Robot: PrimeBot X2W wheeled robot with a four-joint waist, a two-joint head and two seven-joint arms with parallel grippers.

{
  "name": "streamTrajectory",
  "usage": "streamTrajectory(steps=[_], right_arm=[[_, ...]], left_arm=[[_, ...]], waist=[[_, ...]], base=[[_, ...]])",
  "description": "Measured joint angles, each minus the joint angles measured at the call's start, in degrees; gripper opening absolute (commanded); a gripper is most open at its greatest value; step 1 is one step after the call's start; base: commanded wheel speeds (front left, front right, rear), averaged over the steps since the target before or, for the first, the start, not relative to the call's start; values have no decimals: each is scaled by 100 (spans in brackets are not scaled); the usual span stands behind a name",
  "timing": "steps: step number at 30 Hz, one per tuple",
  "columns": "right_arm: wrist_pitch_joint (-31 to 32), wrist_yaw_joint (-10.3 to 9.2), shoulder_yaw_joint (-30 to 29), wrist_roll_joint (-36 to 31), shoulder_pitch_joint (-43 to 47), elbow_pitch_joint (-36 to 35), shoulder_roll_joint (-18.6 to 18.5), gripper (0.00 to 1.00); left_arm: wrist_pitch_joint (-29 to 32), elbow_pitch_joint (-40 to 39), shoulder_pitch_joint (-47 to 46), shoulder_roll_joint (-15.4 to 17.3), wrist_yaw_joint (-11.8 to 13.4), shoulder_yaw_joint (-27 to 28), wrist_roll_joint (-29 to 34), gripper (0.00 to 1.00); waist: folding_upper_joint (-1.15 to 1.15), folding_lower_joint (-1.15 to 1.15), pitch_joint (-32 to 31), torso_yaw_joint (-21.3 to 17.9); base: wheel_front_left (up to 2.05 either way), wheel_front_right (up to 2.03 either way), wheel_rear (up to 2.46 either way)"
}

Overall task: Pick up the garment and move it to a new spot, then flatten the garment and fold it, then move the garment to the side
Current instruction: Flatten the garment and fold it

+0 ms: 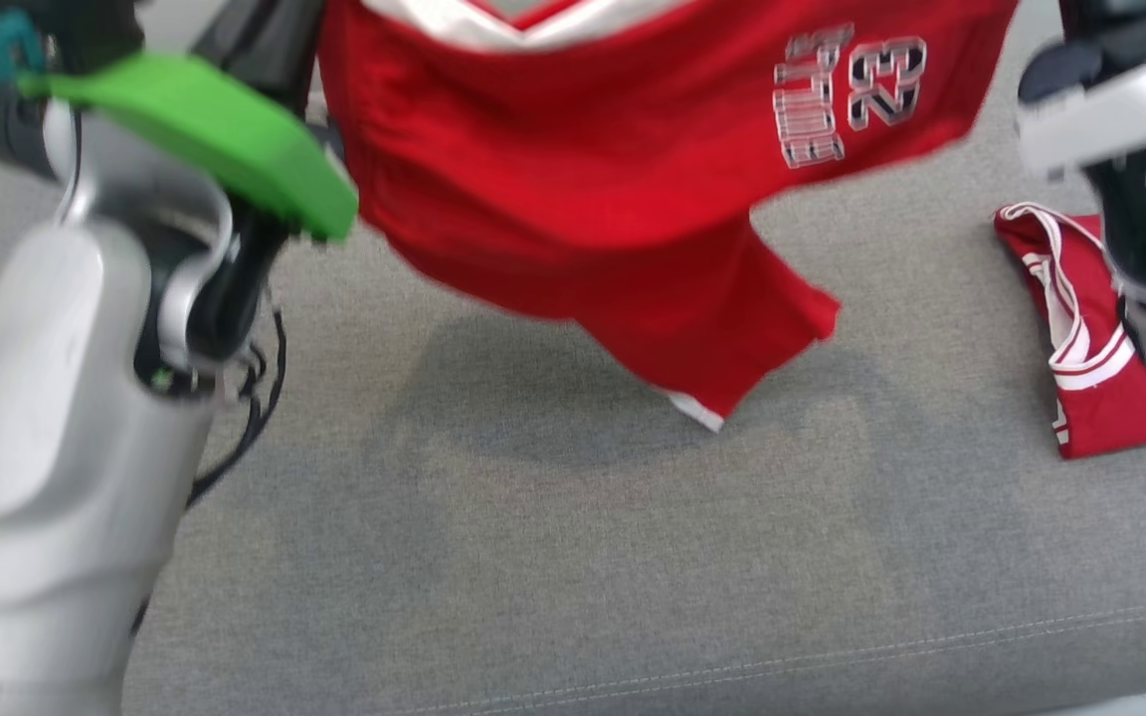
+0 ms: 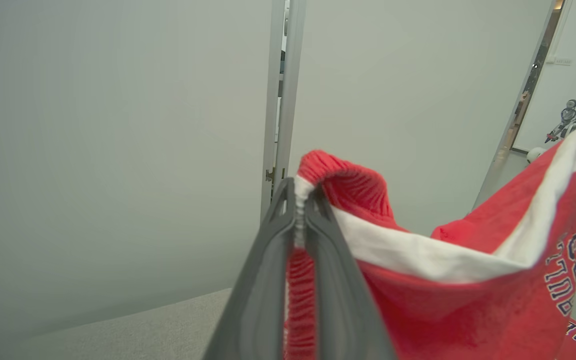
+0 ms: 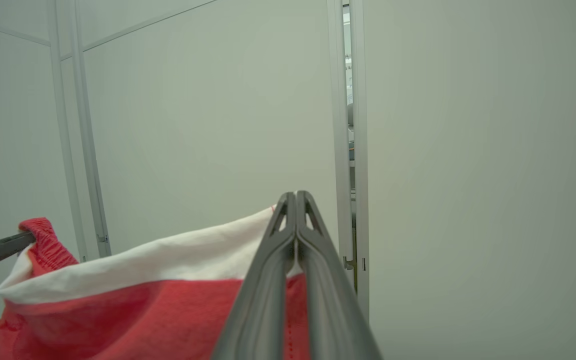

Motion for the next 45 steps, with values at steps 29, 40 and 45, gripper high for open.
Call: streamTrajectory(steps=[29,40,45], right_arm=[[-1254,0,2588,931,-3679,4645,341,0],[-1270,1,2216,1933,-730,2302,-479,0],[-1271,0,1997,2143,675,1575,-600,0]], left_arm=[[-2178,6428,-3461,-1457,-1070,151,-193,0],[-2842,5406,-1206,-1535,-1147,-152,-350,0],[-2866,4212,-11,-1512,-1016,-153,-74,0]], waist=[[0,1,1698,185],[0,1,1774,317],[0,0,1567,308]], base=[[0,0,0],[0,0,0],[0,0,0]])
